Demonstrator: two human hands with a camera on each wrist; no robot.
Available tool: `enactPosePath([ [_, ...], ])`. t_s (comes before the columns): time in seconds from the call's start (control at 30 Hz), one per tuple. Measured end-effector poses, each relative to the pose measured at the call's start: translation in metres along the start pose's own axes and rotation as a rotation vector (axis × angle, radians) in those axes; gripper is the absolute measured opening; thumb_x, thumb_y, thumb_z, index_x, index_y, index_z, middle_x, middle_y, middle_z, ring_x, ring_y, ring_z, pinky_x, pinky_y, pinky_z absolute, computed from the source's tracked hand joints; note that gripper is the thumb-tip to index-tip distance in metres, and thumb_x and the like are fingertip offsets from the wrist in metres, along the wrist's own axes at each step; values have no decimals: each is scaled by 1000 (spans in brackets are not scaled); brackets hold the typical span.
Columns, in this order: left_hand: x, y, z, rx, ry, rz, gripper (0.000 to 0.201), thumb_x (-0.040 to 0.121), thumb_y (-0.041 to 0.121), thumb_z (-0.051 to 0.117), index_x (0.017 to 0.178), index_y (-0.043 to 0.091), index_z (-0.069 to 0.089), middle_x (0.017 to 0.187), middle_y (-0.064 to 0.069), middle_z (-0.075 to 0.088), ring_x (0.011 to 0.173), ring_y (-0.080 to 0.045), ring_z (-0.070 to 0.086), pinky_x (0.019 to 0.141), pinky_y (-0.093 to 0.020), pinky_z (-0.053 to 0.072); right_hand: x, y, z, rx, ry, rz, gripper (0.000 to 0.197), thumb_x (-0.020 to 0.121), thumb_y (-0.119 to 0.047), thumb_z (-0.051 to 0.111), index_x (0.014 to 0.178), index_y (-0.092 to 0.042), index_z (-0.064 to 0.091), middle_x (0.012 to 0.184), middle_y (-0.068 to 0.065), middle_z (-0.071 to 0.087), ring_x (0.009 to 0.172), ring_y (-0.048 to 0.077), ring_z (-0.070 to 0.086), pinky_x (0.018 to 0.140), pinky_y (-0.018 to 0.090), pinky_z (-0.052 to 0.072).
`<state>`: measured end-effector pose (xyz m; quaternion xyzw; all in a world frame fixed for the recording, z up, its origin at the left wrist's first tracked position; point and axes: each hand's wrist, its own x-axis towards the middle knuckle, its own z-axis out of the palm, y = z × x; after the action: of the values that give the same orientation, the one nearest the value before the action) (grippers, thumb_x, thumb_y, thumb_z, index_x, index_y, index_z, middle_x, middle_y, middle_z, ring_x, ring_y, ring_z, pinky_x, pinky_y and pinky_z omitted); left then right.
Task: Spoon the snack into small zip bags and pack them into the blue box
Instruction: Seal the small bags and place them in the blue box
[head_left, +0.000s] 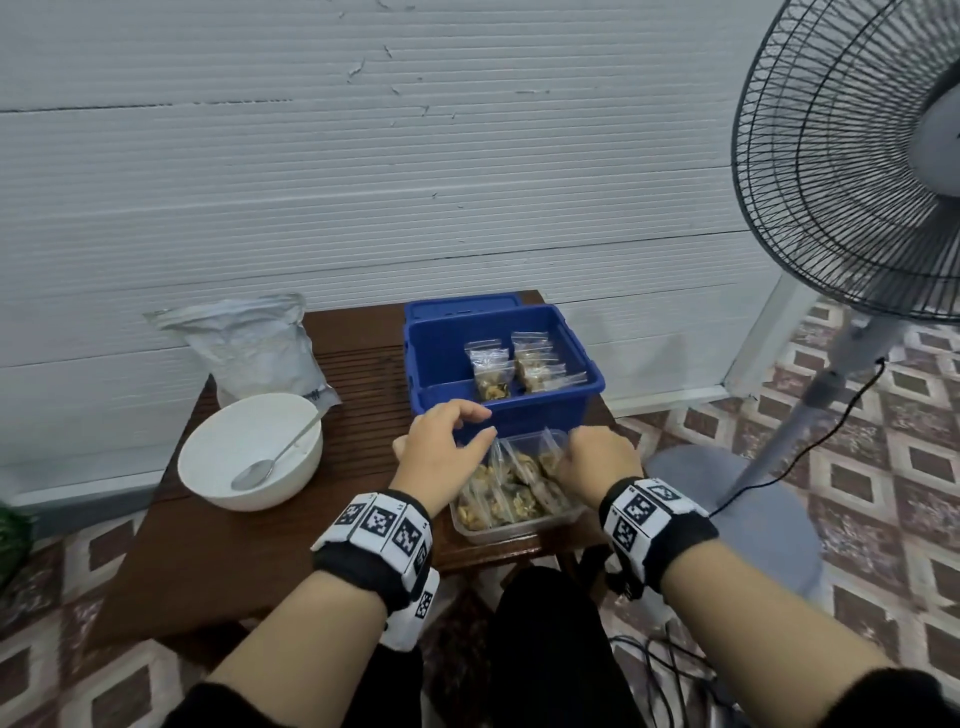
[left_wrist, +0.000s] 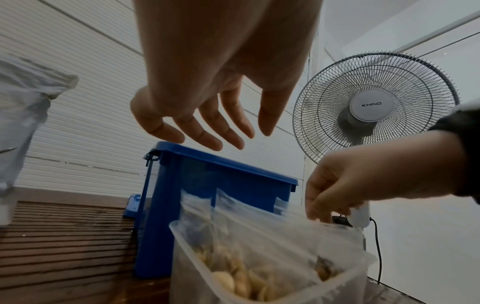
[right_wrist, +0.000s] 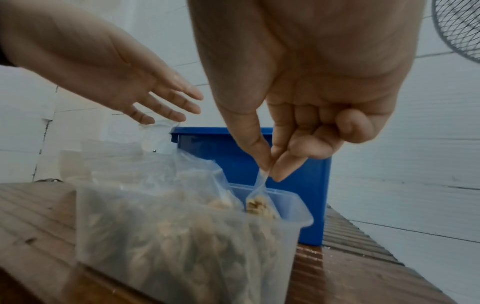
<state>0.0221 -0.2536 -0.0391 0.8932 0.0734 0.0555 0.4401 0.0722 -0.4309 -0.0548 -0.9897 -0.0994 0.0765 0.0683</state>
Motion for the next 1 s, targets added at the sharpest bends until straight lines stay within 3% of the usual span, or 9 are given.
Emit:
enactPosePath([
  [0.17,-2,5,8,1,-30,20,11,95,34,58,103,41,58,105,24,62,111,-1,52,92,-33,24,-6,9,-11,24,225,-83,17,90,-17,50,105,-13,57,104,8,63,97,29,58,83,35,42],
  [0.33,-1,15,13,61,-53,58,28,96,36,57,124,35,58,119,21,60,120,-2,47,92,-33,22,-12,9,-19,260,358,-199,8,90,-14,56,95,-16,61,94,6,62,93,30,56,82,38,40],
  [0.47,-3,18,13,40,-18,58,5,95,36,57,96,36,61,101,21,62,110,-5,50,87,-32,19,-15,7,-18,425,364,-253,12,91,-15,55,83,-23,56,83,-3,57,86,25,55,80,43,43],
  [0.53,-6,19,13,41,5,68,10,96,36,56,87,36,59,93,20,61,103,-5,51,83,-31,17,-17,5,-18,509,376,-262,16,91,-13,57,80,-24,53,79,-6,54,82,21,53,79,42,44],
  [0.67,-10,18,11,-4,25,88,14,95,37,56,81,36,58,87,20,63,96,-1,53,76,-29,14,-25,5,-20,685,311,-203,2,89,-15,63,88,-17,63,82,-7,58,81,13,55,76,26,44],
  [0.77,-11,16,12,-12,27,90,16,95,38,56,79,37,58,86,19,64,93,3,53,83,-31,17,-26,8,-18,705,271,-174,6,88,-13,63,85,-18,65,87,1,65,82,12,58,71,18,41],
  [0.87,-14,16,12,-30,28,93,14,94,40,57,80,38,59,86,20,64,92,9,52,86,-33,20,-27,8,-16,679,285,-177,14,89,-11,62,78,-21,61,84,0,65,80,11,56,70,19,37],
  [1.0,-15,18,12,-19,8,130,13,93,39,59,80,35,60,89,20,64,93,8,50,79,-29,15,-30,8,-17,677,321,-208,19,89,-7,60,76,-21,57,83,-1,63,81,13,55,73,22,38],
])
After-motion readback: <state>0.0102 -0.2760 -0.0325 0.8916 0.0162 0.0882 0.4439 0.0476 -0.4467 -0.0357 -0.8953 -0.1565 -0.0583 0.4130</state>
